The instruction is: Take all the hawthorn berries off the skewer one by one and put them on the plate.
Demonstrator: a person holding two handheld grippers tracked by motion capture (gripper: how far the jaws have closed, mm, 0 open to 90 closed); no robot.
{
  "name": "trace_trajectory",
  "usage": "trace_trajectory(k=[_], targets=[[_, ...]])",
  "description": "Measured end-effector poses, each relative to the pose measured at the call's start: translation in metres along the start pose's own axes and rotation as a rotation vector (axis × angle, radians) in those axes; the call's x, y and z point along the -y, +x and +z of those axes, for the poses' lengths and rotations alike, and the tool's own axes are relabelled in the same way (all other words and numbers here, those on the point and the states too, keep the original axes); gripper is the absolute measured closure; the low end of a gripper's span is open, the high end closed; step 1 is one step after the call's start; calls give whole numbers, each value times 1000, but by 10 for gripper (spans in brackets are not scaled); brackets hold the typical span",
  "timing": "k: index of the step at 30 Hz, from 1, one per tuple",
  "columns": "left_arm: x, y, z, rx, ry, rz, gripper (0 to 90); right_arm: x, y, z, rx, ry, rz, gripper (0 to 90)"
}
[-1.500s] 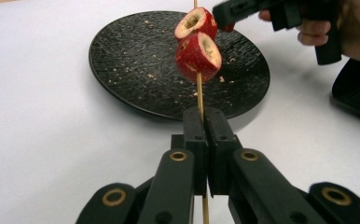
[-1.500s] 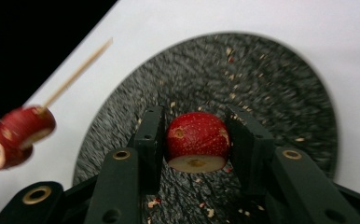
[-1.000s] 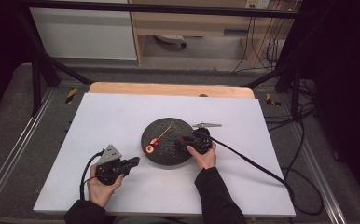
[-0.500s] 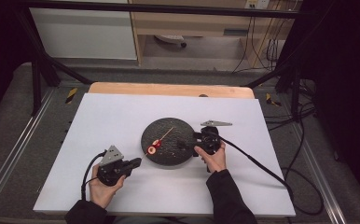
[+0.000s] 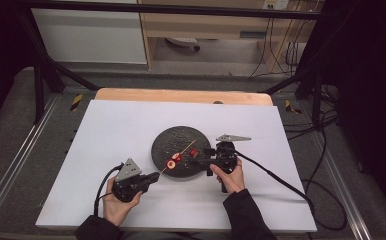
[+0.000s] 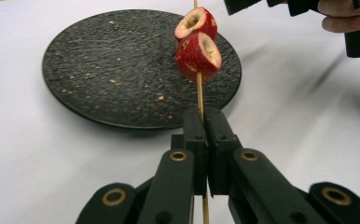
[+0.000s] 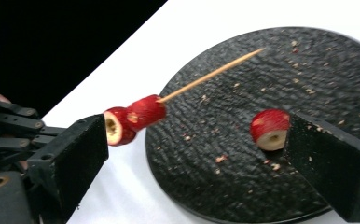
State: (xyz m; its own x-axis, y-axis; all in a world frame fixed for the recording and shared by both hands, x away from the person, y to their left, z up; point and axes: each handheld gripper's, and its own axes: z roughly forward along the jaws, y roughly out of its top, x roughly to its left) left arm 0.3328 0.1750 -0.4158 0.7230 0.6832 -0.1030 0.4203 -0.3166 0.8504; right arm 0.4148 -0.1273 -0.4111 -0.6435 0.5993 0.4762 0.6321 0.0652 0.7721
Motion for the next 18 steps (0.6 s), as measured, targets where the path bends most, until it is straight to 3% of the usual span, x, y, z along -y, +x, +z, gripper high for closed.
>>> trace_trajectory(k=[10, 18], targets=[[-4, -17, 11, 30, 1, 36, 879, 6, 4, 1, -40, 28, 18, 205], [-4, -26, 14, 43, -6, 55, 879, 9, 5, 4, -78, 24, 40, 379]])
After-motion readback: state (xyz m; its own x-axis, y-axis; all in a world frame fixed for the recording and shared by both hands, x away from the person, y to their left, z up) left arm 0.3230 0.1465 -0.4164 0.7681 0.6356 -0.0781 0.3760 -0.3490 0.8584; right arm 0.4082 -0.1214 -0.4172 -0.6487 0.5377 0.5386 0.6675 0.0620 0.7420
